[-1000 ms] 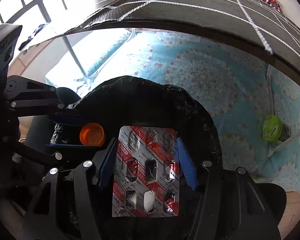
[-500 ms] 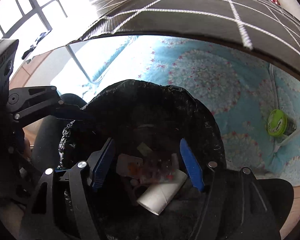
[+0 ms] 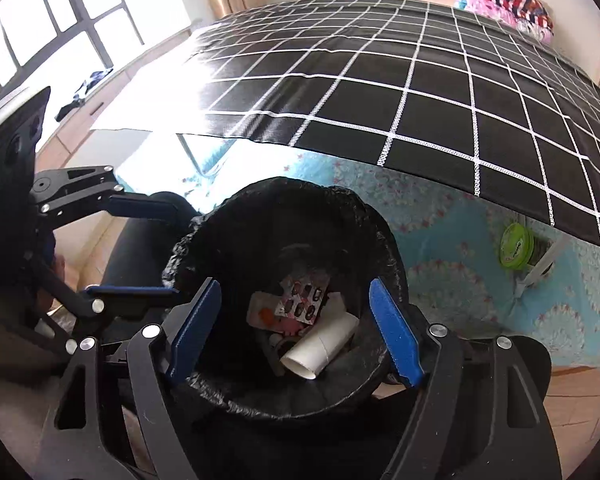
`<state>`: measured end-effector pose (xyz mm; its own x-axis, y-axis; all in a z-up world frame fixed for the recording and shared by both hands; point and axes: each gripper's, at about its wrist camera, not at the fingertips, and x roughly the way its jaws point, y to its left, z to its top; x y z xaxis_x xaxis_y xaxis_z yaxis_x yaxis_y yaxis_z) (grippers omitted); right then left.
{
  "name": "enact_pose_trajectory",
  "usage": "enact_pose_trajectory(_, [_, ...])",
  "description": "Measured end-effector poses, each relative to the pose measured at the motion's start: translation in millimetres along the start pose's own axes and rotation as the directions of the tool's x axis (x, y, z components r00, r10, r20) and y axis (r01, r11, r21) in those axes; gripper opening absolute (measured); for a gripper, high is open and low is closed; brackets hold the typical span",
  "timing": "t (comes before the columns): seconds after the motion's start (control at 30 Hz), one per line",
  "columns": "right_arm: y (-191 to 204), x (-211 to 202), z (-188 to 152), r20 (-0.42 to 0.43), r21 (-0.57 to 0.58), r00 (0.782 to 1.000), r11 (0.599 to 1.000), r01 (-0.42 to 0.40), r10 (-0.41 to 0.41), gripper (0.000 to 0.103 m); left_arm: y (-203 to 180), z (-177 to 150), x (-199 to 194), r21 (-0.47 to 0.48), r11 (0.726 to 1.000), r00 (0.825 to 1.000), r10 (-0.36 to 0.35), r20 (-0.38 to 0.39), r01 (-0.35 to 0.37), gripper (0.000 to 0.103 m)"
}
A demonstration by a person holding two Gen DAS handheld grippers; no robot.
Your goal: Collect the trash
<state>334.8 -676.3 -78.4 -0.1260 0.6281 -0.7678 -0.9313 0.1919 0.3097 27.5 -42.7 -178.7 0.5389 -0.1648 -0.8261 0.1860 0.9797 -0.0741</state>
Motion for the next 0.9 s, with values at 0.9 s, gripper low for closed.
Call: enact_pose_trajectory(0.9, [36.6,-82.3,-13.5,0.017,-0.080,0.999,0.996,-0.034,0.036,0.094,-25.5,5.7,-51.6,-0.048,0.999,0.999,-0.009,0.048,0.011,0.093])
